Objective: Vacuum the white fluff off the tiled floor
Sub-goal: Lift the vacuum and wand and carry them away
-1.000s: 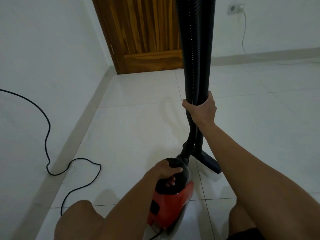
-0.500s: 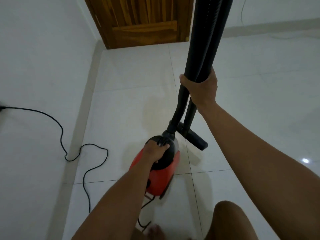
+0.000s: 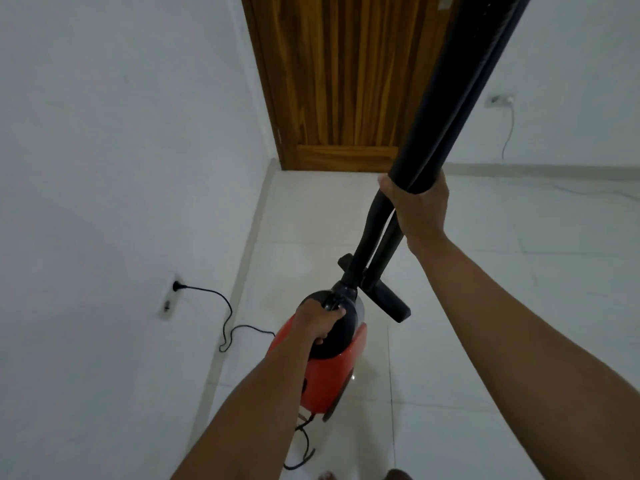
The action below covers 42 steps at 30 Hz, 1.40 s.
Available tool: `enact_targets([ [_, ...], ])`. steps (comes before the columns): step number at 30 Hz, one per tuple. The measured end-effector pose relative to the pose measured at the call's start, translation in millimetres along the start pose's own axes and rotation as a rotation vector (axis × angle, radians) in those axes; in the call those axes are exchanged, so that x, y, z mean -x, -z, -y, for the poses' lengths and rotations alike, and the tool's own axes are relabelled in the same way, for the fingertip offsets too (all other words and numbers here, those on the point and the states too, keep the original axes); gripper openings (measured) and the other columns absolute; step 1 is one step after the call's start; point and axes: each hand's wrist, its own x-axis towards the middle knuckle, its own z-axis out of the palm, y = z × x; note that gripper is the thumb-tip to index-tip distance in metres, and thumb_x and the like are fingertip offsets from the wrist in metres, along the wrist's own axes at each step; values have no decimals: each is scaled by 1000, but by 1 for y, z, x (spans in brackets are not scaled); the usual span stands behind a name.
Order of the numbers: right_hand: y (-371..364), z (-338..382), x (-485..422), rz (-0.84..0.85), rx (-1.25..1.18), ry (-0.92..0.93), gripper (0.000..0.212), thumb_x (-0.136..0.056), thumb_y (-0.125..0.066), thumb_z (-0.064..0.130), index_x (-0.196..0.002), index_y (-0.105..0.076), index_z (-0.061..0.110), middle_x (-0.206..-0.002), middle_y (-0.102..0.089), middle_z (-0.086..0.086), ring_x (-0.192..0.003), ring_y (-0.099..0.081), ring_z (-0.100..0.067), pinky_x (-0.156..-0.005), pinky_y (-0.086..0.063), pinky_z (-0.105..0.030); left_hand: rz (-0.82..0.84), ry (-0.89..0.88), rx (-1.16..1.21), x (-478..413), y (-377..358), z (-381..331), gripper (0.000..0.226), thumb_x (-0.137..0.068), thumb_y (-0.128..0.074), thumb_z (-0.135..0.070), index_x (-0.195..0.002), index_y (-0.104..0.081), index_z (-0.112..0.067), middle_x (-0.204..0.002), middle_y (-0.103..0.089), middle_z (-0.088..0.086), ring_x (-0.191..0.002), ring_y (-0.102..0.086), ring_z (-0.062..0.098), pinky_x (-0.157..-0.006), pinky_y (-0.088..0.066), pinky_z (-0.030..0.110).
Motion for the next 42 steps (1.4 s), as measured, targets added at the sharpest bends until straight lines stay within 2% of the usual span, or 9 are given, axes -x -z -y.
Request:
enact_targets([
  [6, -53, 13, -44, 99, -64, 56, 57, -66, -89, 35, -114, -61, 25, -99, -69, 9, -96, -68, -7, -89, -60, -42, -32, 76, 81, -32, 49, -19, 33, -88, -70, -51, -84, -59, -20, -61, -61, 2, -37, -51, 9, -39, -45, 19],
  [12, -125, -6, -146, 222, -69, 85, 57, -65, -89, 37, -113, -62, 24, -99, -69, 11, -96, -68, -7, -88, -60, -40, -81, 155, 113, -128, 90, -57, 42, -88, -70, -51, -94, -63, -11, -60, -61, 6, -38, -52, 13, -40, -45, 21],
  [16, -173, -7, -230, 306, -100, 57, 57, -65, -91, 33, -113, -63, 21, -100, -70, 8, -93, -68, -6, -83, -61, -35, -101, 228, 189, -187, 120, -99, 41, -90, -69, -50, -90, -64, -9, -59, -61, 7, -45, -55, 19, -56, -52, 30],
  [18, -199, -1, -274, 355, -132, 63, 55, -67, -92, 29, -113, -63, 20, -100, -70, 6, -92, -68, -6, -82, -62, -35, -133, 236, 223, -216, 140, -124, 42, -90, -69, -51, -89, -65, -9, -59, -62, 7, -46, -56, 20, -56, -52, 30],
  [22, -256, 9, -345, 431, -162, 70, 60, -69, -93, 27, -119, -63, 14, -108, -70, -2, -100, -69, -14, -85, -62, -39, -165, 239, 266, -267, 181, -165, 44, -90, -68, -53, -91, -63, -10, -66, -64, 11, -50, -57, 22, -53, -51, 28],
  [30, -408, -13, -477, 480, -118, 72, 78, -60, -93, 41, -127, -62, 18, -113, -70, 5, -105, -67, -11, -92, -60, -41, -159, 293, 354, -427, 273, -215, 50, -92, -67, -50, -110, -61, -4, -73, -65, 11, -60, -60, 21, -60, -53, 31],
  [32, -446, -24, -512, 497, -87, 46, 75, -60, -93, 40, -126, -62, 18, -111, -71, 4, -103, -68, -12, -91, -60, -41, -139, 305, 349, -473, 295, -223, 49, -93, -65, -51, -106, -62, -3, -71, -64, 10, -60, -60, 21, -60, -52, 31],
  [37, -523, -24, -595, 525, -46, 33, 66, -64, -91, 40, -120, -64, 18, -104, -70, 7, -95, -68, -5, -84, -62, -32, -112, 302, 256, -556, 365, -250, 45, -98, -56, -51, -96, -64, -6, -57, -59, 4, -39, -50, 12, -38, -40, 20],
  [42, -594, -34, -671, 497, -48, -26, 61, -67, -91, 38, -119, -64, 20, -106, -70, 6, -97, -68, -6, -85, -62, -32, -85, 305, 194, -633, 434, -267, 48, -99, -54, -51, -88, -62, -6, -57, -58, 4, -43, -52, 14, -47, -45, 22],
])
